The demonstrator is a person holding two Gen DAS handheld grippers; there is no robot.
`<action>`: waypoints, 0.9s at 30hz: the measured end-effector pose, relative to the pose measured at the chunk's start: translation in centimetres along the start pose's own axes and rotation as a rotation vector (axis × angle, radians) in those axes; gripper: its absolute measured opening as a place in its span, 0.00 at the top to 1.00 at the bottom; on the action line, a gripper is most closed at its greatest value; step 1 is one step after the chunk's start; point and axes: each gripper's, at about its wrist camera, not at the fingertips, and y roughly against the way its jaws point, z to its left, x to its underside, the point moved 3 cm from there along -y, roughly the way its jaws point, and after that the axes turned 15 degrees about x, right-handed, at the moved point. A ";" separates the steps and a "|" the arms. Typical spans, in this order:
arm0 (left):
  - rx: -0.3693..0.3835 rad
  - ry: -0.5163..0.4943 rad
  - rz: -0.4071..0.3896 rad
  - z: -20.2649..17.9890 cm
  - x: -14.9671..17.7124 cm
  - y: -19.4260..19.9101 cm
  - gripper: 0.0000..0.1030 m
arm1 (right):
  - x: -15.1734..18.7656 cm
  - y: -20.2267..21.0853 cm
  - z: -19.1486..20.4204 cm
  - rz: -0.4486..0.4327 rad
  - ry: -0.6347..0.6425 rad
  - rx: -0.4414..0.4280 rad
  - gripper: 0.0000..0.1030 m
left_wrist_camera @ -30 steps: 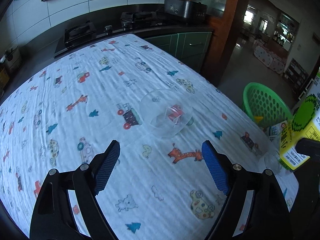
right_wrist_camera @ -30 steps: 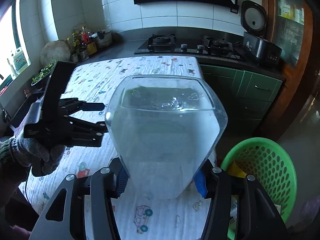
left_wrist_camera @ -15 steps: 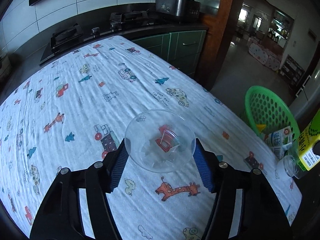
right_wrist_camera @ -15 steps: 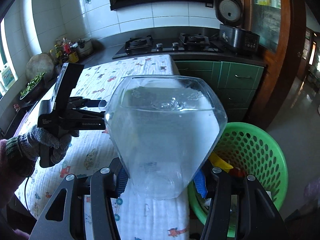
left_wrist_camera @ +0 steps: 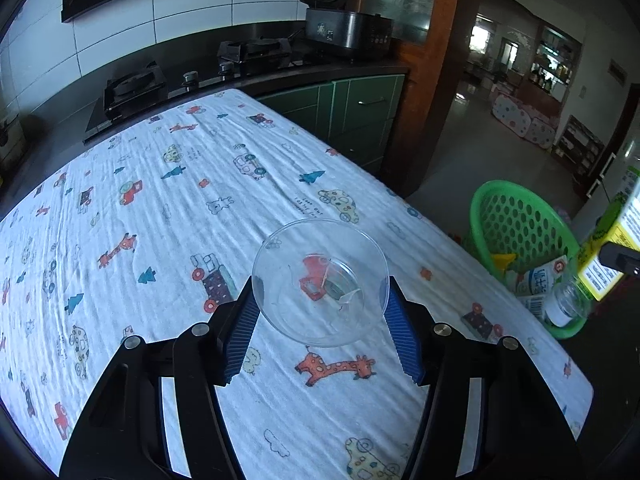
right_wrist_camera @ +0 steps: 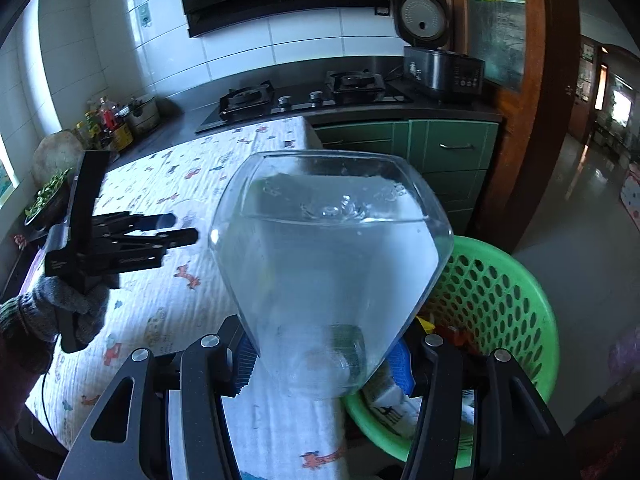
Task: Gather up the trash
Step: 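Carry bottle and cup over the basket with both tools and release them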
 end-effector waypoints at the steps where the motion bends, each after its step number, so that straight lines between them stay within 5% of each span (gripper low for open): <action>1: 0.006 -0.007 -0.003 -0.4 -0.1 0.2 0.42 | 0.0 -0.1 -0.5 0.001 -0.006 0.013 0.49; 9: 0.076 -0.058 -0.014 -4.9 -0.6 0.4 0.42 | 0.8 -2.9 -6.6 0.027 -0.072 0.217 0.49; 17: 0.148 -0.102 -0.005 -9.7 -1.2 -0.7 0.42 | 1.9 -5.0 -10.6 0.066 -0.182 0.236 0.41; 27: 0.220 -0.148 0.044 -15.6 -1.7 -4.4 0.42 | 3.1 -1.8 -12.2 0.003 -0.191 0.248 0.27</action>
